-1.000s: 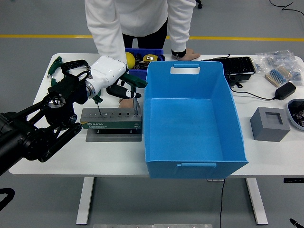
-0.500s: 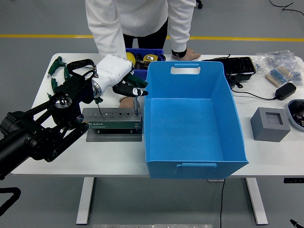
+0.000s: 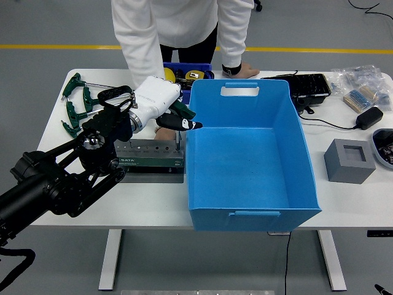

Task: Lift tool from toolbox,place it in box,lift tool from toolbox,place it in box

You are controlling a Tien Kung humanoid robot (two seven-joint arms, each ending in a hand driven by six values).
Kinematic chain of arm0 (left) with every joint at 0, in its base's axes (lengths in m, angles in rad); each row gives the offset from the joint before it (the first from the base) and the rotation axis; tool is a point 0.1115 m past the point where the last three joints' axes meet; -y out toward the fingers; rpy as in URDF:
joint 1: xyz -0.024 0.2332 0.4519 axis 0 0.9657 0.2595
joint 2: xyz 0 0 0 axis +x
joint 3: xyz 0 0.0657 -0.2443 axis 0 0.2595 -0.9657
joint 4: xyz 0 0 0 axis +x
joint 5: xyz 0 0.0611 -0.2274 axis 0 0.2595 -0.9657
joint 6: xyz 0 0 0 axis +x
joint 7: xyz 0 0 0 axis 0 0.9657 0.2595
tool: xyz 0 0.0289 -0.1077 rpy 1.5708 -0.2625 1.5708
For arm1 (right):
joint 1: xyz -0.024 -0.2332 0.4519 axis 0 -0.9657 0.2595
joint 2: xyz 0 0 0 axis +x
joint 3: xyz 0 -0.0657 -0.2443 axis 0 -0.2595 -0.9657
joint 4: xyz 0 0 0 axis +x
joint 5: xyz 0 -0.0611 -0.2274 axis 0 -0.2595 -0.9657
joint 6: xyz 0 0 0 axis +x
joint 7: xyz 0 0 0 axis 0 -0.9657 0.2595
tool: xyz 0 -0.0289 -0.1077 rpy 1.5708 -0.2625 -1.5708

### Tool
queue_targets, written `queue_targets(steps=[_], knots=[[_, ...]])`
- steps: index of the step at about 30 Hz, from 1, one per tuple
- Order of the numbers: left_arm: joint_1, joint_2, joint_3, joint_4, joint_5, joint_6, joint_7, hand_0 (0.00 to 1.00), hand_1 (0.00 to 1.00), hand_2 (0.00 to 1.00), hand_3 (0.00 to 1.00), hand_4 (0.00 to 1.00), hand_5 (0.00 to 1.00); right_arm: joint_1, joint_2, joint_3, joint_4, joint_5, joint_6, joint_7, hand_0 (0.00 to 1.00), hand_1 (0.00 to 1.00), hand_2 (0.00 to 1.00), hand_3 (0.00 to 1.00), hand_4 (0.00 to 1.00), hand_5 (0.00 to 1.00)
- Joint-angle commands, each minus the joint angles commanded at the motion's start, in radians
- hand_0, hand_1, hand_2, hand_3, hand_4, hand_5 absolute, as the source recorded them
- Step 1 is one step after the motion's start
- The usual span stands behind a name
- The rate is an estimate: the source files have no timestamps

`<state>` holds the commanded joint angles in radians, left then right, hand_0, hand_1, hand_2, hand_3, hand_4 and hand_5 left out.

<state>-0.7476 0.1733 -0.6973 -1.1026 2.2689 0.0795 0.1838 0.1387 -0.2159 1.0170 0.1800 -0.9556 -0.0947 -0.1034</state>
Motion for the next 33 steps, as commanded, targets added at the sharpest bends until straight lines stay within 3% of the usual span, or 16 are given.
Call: queue_targets(steps=[13,22,28,29,33], knots=[[-0.008,-0.002,0.024,0.01,0.0,0.039,0.002,0.298,0.008,0.032,0.063,0.998,0.898,-0.005,-0.003,-0.007,0.0,0.01,-0.001,0.0,0.733,0.667,0.718,0.655,0.915,0.807],[-0.015,0.013,0.012,0.009,0.0,0.118,-0.009,0.284,0.002,0.015,0.036,0.998,0.884,-0.005,-0.003,-0.006,0.0,0.012,-0.002,0.001,0.733,0.667,0.717,0.654,0.915,0.807],[-0.016,0.024,0.008,-0.004,-0.016,0.139,-0.016,0.268,0.002,0.002,0.002,0.998,0.884,-0.007,-0.002,-0.006,0.0,0.012,-0.002,0.0,0.733,0.667,0.717,0.654,0.915,0.806],[-0.017,0.026,0.009,-0.006,-0.018,0.145,-0.017,0.263,0.002,0.002,0.002,0.998,0.821,-0.007,-0.002,-0.006,0.0,0.013,-0.002,0.001,0.733,0.667,0.717,0.653,0.914,0.807],[-0.023,0.026,0.009,-0.004,-0.028,0.169,-0.016,0.263,0.002,0.002,0.002,0.998,0.821,-0.008,-0.001,-0.008,0.0,0.016,-0.002,0.0,0.733,0.667,0.717,0.653,0.914,0.807]])
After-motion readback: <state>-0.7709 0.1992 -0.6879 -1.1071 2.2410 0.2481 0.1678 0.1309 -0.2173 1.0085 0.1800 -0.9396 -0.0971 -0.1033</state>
